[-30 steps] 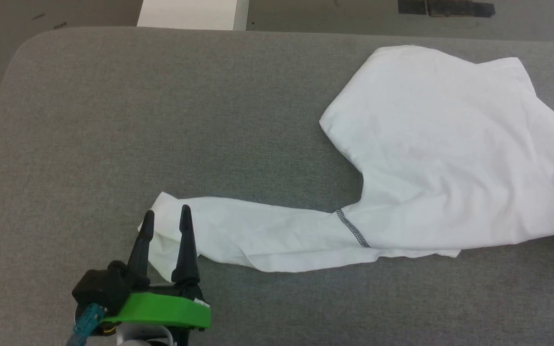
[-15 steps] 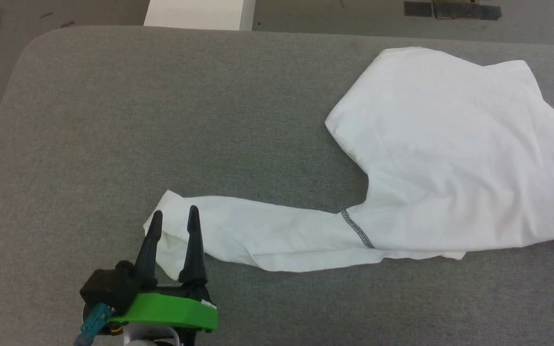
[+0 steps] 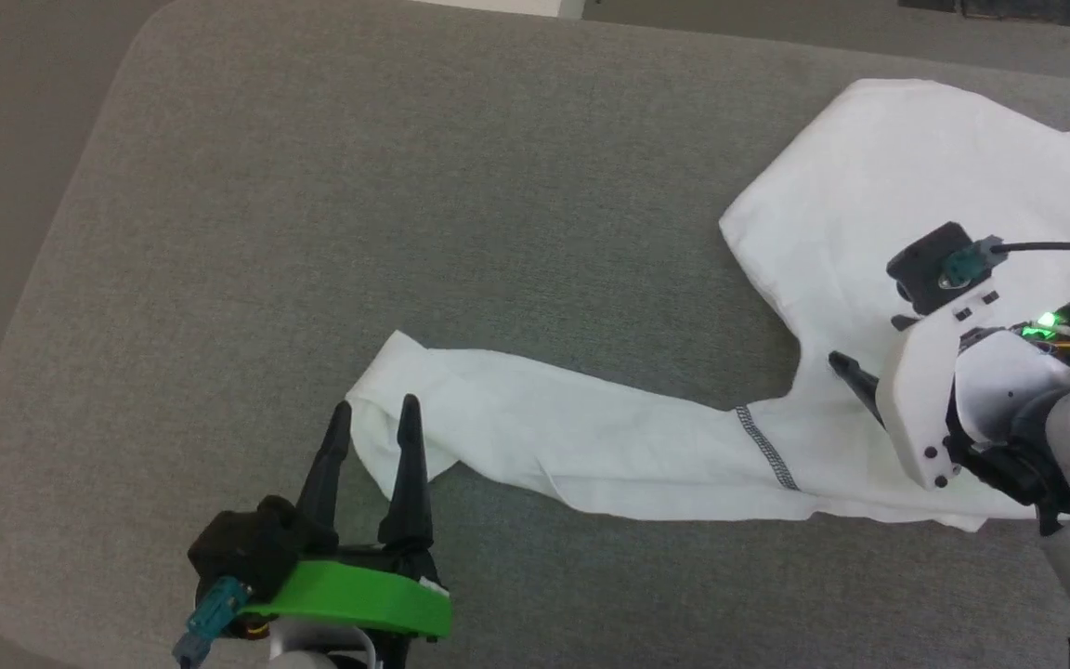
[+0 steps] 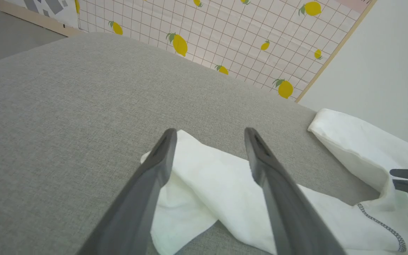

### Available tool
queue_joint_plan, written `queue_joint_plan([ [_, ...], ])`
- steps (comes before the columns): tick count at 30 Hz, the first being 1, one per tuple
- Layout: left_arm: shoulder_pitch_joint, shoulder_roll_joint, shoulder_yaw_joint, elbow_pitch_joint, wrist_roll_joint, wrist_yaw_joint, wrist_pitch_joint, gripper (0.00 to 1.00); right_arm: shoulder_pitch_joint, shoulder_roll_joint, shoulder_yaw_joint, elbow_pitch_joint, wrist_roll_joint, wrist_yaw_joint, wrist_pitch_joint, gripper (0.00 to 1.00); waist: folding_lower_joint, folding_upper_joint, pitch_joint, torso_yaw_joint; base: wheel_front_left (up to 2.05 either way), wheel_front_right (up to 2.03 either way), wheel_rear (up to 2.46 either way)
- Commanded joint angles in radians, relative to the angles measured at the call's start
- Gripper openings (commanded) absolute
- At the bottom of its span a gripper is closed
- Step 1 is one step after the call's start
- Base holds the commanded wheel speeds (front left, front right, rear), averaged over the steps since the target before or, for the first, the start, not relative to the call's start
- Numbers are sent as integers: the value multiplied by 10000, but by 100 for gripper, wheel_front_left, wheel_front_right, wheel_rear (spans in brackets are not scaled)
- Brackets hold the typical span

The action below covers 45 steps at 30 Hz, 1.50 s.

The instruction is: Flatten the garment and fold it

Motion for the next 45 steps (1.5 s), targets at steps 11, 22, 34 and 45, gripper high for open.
queue_joint_plan([
  [11, -219, -24, -248, 124, -227, 58, -45, 100, -839, 223, 181, 2080, -49, -17, -1045, 0, -1, -1, -13, 656, 0, 0, 0],
  [22, -278, -24, -428, 143, -351, -43, -45, 100, -3104, 396, 158, 1459, -37, -17, -1684, 0, -1, -1, 156, 776, 0, 0, 0],
  [34, -930, -24, -1336, 404, -831, -73, -45, 100, -5607, 1080, 557, 4610, -1530, -17, -2961, 57, -1, -1, 1114, 2081, 0, 0, 0],
  [45, -1058, -24, -1227, 473, -715, 54, -45, 100, -5728, 1538, -248, 5659, -1016, -17, -4748, 100, -1, -1, 692, 1388, 0, 0, 0],
])
